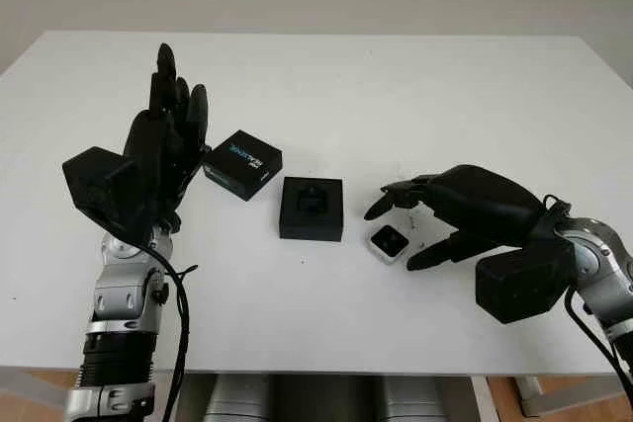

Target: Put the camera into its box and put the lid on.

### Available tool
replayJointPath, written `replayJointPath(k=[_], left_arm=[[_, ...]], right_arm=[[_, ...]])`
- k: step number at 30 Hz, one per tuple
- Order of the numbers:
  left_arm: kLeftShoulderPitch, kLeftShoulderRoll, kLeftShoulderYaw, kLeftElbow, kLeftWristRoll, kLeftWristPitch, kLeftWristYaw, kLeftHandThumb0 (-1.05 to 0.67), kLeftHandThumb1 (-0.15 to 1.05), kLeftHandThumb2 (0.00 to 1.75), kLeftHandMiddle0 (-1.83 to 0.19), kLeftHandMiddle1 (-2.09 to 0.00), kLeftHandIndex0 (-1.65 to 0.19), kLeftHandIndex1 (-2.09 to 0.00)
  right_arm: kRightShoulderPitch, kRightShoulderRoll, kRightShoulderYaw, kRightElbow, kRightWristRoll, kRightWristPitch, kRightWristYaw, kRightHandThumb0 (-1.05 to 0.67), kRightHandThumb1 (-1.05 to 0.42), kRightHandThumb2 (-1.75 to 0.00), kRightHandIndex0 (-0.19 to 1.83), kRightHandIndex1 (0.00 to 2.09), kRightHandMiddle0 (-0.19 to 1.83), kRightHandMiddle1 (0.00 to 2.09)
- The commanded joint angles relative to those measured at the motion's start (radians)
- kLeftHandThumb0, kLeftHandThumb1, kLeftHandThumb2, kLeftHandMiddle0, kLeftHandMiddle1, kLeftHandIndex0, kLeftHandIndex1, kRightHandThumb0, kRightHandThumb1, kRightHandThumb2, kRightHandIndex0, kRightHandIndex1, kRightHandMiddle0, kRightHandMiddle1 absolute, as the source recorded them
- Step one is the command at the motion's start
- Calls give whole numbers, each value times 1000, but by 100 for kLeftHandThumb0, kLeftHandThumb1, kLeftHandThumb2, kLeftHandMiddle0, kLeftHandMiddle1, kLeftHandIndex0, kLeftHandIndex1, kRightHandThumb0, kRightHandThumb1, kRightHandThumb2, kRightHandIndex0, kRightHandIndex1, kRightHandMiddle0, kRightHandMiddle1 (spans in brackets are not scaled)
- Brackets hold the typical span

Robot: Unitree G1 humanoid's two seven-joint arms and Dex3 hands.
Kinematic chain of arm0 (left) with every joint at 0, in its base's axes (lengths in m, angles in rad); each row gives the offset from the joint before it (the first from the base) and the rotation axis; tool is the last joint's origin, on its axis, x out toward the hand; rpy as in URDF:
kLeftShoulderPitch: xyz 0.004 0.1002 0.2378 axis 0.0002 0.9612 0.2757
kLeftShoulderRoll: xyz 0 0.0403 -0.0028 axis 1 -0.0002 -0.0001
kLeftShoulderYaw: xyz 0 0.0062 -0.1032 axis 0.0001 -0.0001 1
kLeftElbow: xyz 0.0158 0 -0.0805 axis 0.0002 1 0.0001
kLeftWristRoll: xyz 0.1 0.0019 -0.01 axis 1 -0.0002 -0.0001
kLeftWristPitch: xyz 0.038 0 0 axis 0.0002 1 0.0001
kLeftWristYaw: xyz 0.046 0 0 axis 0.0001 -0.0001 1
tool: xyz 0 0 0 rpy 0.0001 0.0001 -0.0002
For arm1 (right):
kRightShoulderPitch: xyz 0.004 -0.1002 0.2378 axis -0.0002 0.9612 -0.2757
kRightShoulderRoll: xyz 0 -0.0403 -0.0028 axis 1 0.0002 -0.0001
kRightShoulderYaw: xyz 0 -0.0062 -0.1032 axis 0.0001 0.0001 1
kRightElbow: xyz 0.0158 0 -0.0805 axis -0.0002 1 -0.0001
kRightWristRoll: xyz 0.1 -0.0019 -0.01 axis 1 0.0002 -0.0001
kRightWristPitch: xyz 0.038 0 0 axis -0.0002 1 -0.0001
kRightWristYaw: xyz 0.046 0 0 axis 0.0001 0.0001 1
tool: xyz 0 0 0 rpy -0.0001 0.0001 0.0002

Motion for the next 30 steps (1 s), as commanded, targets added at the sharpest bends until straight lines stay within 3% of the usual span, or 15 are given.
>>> replayJointPath(k=[1,18,30], left_arm=[[5,9,-6,-22,11,4,-1,-74,105,57,19,0,19,0],[10,3,-11,-33,18,8,9,-74,105,57,19,0,19,0],[18,4,-14,-39,19,14,1,-74,105,57,19,0,19,0]], right_arm=[[-10,12,3,8,12,-1,0,-46,-81,-5,42,6,44,62],[-4,19,14,27,2,-7,-13,-46,-82,-6,45,7,51,71],[-6,21,23,65,-28,-26,-67,-38,-87,-6,47,6,53,101]])
